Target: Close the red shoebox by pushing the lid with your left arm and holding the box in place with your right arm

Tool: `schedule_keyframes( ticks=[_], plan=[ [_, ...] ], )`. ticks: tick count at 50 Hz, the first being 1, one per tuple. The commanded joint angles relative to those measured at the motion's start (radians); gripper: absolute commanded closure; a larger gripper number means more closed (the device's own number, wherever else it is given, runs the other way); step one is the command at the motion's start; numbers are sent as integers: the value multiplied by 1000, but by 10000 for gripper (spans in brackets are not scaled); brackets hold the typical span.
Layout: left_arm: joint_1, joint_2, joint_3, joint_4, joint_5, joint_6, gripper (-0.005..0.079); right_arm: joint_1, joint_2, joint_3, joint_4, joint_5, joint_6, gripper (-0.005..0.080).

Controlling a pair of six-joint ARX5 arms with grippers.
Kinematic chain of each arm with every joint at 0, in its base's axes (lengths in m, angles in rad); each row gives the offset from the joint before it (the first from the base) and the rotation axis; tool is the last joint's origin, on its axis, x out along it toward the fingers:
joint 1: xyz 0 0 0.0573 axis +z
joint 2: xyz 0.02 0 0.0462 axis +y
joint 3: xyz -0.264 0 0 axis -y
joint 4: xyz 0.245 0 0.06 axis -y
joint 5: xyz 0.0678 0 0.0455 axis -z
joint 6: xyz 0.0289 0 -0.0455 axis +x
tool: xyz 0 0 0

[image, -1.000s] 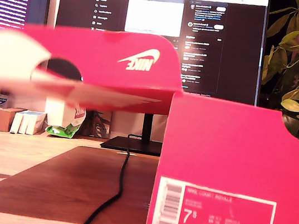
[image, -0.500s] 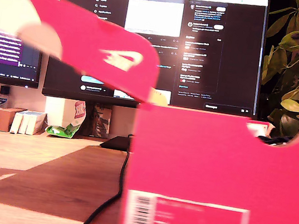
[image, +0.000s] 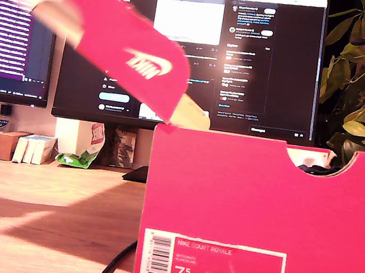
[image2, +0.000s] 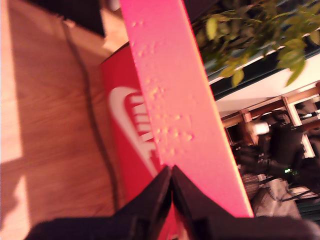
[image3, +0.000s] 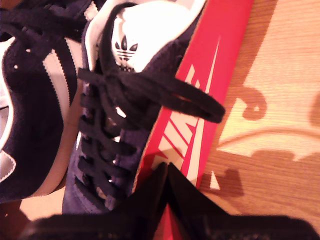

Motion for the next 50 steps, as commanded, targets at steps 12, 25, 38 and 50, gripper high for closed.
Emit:
schedule_keyframes(
  ticks=[12,25,38,50],
  plan=[
    [-210,38,-73,84,-62,-106,761,86,5,16,51,-98,1,764],
    [-326,38,-73,160,-159,-142,761,39,4,80,5,-16,-19,764],
    [-406,39,-73,177,-240,-152,762,-55,2,303,-246,203,-197,764],
    [-454,40,-73,254,-299,-180,762,-81,1,392,-307,217,-204,764]
  ],
)
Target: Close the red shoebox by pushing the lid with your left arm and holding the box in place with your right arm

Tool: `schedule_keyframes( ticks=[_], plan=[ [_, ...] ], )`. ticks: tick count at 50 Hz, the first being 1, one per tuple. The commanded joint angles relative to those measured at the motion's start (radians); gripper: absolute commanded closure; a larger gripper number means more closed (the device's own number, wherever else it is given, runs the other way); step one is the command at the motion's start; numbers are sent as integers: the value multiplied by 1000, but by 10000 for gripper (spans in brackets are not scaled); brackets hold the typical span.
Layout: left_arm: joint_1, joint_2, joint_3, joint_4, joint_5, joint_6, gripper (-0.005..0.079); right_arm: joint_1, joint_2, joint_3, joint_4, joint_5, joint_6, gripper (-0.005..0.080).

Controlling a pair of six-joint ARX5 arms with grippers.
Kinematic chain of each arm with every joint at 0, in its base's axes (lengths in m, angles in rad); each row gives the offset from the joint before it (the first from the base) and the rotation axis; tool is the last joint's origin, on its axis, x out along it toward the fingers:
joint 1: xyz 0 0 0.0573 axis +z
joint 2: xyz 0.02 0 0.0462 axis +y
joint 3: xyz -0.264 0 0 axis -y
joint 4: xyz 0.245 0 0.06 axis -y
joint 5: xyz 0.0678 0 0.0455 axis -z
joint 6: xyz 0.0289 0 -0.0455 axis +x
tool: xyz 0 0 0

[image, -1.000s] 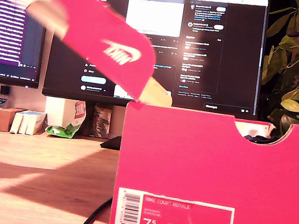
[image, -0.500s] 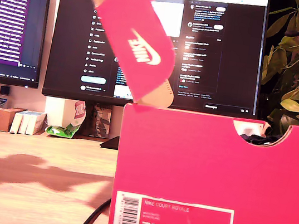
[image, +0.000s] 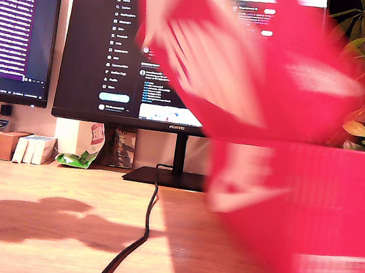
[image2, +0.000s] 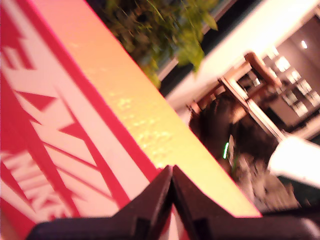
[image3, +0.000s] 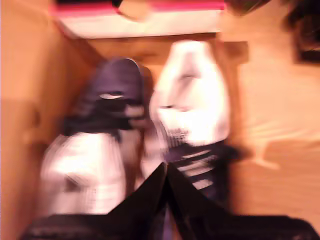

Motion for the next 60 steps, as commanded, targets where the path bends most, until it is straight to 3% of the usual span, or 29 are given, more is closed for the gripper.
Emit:
schedule_keyframes(
  ticks=[1,5,11,19,28,37,49,60],
  plan=[
    [-8,-2,-17,43,-10,-16,762,8,2,-18,-17,1,-2,764],
    [-14,-2,-17,74,-12,-27,762,21,2,-18,-23,7,-2,764],
    [-15,-2,-17,74,-12,-25,761,22,9,-18,-47,128,-22,764],
    [-10,-2,-17,-43,-25,37,761,-32,48,-18,-33,251,-71,764],
    [23,5,-17,-265,-196,181,762,-103,171,-18,-20,263,-100,764],
    [113,42,-17,-414,-310,267,761,-137,263,-18,33,288,-117,764],
    [157,216,-17,-362,-273,308,761,-155,282,-18,87,414,-168,764],
    [141,388,-17,-264,-190,307,761,-227,302,-18,90,431,-188,764]
  ],
)
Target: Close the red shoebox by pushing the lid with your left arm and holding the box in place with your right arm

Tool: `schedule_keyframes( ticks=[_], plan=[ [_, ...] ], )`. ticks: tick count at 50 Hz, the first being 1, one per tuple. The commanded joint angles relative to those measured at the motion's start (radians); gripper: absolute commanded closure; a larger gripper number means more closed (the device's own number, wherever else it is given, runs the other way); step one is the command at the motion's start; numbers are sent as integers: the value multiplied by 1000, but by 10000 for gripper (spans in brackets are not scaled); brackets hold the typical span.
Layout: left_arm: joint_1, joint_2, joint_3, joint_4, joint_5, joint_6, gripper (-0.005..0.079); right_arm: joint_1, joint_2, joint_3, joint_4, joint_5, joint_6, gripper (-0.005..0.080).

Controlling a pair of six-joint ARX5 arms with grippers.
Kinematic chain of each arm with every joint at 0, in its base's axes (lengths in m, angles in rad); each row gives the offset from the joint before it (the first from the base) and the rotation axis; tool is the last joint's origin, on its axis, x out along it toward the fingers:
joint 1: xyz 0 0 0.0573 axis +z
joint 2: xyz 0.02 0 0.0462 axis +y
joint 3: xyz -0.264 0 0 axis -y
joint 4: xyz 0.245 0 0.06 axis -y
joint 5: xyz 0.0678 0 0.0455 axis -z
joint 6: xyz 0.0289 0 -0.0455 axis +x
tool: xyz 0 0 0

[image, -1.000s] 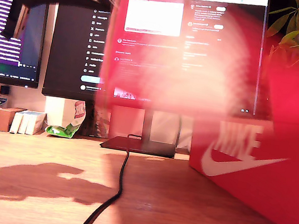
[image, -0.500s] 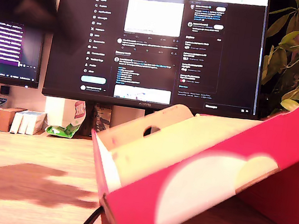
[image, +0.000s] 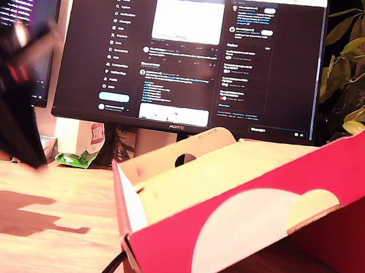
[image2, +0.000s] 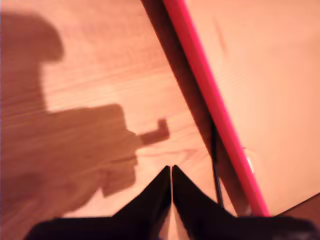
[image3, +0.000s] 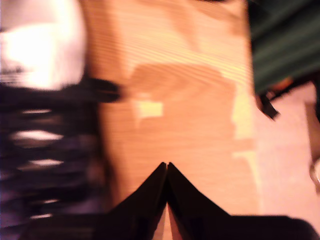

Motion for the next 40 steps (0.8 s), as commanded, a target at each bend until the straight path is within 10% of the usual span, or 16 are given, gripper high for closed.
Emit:
schedule_keyframes(
  ticks=[1,16,40],
  plan=[
    [-8,34,-2,17,17,4,761,-25,25,-17,10,3,-5,764],
    [-19,119,-2,82,69,4,761,-71,114,-17,-9,-154,-3,764],
    [-29,132,-2,124,67,-3,762,77,169,-17,-39,-296,5,764]
  ],
)
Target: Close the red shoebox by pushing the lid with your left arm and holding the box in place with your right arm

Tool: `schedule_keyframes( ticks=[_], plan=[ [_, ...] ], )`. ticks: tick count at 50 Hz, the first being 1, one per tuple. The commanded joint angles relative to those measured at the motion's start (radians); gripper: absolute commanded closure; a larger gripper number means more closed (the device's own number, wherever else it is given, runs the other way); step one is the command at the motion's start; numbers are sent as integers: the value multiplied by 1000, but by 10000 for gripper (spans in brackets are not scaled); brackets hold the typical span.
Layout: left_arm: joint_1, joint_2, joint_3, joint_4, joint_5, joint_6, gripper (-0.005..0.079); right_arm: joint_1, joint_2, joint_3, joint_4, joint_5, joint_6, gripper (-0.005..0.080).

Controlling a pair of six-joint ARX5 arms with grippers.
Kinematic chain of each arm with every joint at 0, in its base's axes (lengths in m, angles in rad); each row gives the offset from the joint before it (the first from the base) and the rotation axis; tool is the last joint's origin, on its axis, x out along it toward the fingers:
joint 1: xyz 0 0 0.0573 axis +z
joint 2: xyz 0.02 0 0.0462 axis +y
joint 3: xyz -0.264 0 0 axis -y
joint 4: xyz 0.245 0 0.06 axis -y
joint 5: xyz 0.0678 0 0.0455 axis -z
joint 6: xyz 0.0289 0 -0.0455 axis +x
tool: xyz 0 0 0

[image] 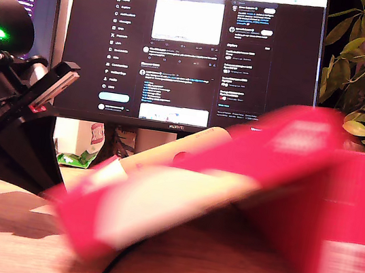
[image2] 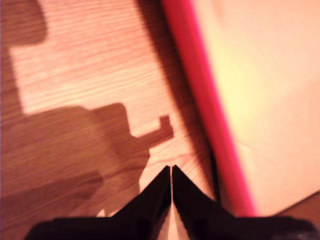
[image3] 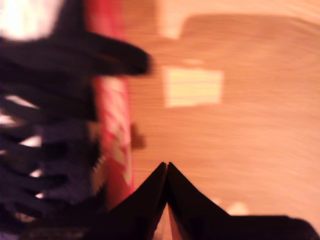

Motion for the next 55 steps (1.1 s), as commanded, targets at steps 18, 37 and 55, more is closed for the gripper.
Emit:
schedule_keyframes(
  ticks=[18,37,55],
  plan=[
    [-3,-6,-2,50,46,0,761,33,18,-17,7,-41,8,764],
    [-2,-300,-2,-37,54,-38,761,120,18,-17,2,-58,8,764],
    [-6,-439,11,-6,60,-120,761,257,18,-17,0,-101,16,765]
  ],
)
